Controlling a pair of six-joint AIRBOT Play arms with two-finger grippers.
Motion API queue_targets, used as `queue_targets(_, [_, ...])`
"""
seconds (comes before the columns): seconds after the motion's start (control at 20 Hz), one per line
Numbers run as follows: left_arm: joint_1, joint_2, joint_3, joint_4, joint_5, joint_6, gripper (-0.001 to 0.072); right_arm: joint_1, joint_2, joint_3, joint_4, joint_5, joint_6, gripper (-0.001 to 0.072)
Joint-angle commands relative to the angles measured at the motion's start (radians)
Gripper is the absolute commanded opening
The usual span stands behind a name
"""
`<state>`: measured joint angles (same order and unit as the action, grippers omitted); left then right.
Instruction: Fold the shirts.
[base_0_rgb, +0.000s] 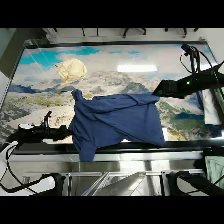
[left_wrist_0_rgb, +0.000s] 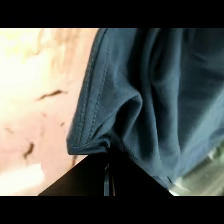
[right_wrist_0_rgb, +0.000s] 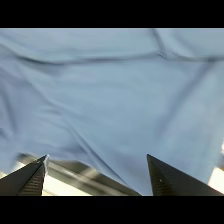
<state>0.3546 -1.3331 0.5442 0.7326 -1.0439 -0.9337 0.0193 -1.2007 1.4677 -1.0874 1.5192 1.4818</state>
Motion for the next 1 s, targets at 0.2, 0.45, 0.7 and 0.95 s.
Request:
queue_targets(0.2, [-0.016, 0.435, 0.0, 0.022, -0.124, -0.156, 0.0019, -0.07, 0.085, -0.423, -0.195, -0.096, -0.02, 0.0694])
queue_targets(0.45, [-0.016, 0.676, 0.0, 0.128, -0.173, -0.347, 0.0019, -0.239, 0.135, -0.767, 0.004, -0.169, -0.163, 0.0695])
queue_targets(0.7, [-0.082, 0.793, 0.001, 0.14, -0.176, -0.434, 0.0019, -0.343, 0.134, -0.895, 0.011, -0.279, -0.219, 0.0695])
queue_targets(0.95, [-0.124, 0.75, 0.02, 0.139, -0.213, -0.463, 0.0019, -0.382, 0.037, -0.896, 0.108, -0.355, -0.323, 0.0694])
